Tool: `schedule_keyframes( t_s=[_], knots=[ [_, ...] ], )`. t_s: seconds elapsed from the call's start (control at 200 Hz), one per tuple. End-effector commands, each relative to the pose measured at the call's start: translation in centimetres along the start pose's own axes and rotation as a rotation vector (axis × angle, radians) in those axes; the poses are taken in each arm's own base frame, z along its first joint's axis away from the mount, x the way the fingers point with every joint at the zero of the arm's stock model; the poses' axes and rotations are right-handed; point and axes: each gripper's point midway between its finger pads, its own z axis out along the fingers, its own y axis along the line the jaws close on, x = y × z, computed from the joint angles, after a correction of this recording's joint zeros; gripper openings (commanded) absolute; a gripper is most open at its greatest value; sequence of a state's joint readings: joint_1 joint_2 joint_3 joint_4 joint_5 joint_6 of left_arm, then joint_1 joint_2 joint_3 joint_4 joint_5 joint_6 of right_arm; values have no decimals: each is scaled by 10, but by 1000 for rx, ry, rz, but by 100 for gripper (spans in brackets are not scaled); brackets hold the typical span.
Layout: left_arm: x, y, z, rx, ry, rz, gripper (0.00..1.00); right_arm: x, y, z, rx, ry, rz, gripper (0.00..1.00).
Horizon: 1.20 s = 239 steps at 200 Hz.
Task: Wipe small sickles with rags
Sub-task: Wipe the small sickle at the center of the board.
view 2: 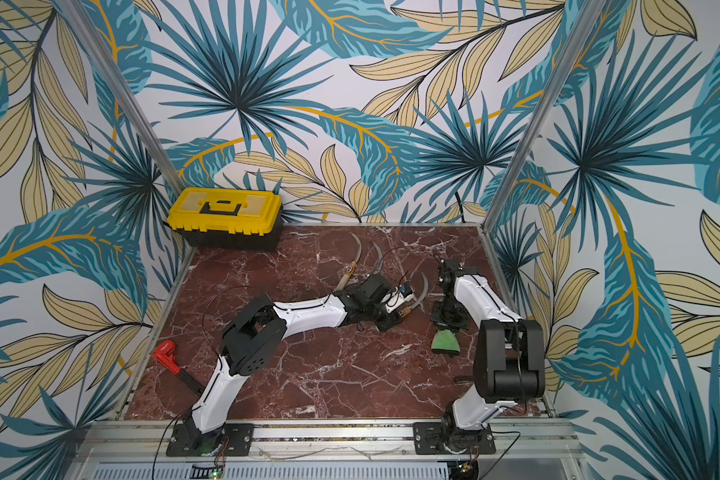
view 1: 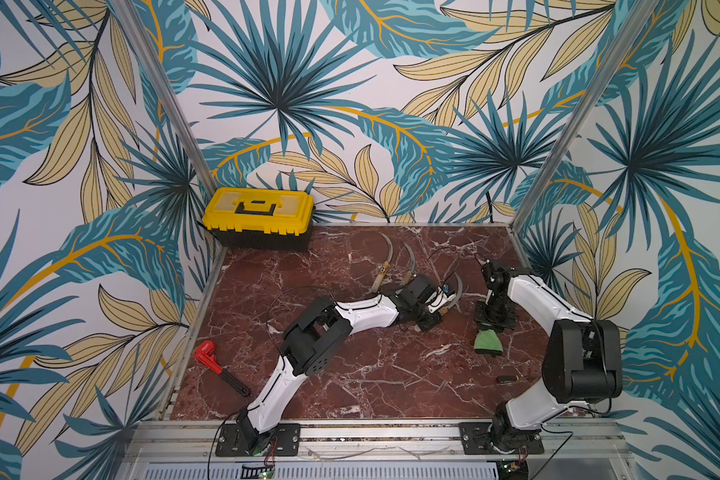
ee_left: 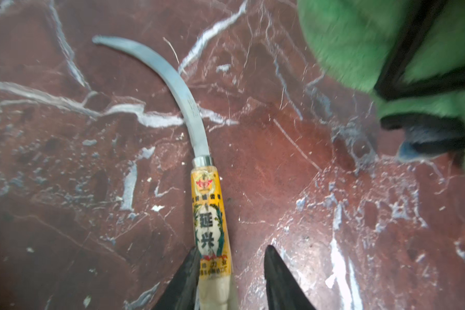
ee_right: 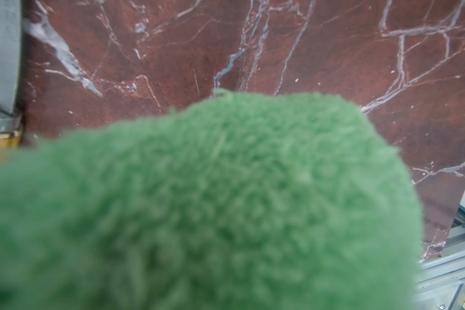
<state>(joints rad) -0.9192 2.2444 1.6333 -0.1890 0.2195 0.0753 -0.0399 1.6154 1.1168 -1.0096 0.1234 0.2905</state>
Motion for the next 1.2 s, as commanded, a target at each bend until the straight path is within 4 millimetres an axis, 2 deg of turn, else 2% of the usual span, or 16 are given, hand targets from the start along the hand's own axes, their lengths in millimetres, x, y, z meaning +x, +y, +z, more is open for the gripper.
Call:
schedule_keyframes(
  t_s=[0.0,0.215,0.33,0.566,0.766,0.996,1.192],
  knots=[
    [6,6,4,-16,33,13,41,0,-1,4,-6,10,-6,17],
    [18,10,13,-29,64,10,40,-1,1,5,-18,12,-11,18],
    [23,11,15,-31,75,5,34,1,1,7,-15,18,-12,20],
    [29,11,12,-33,87,-12,0,1,2,11,-15,27,-22,40],
    [40,13,5,-48,112,-43,0,3,3,1,-36,27,-26,57],
    [56,15,-4,-62,141,-90,0,14,-1,-10,-40,28,-6,70],
    [65,16,-14,-71,153,-105,0,21,-2,-19,-58,8,24,86]
  ],
)
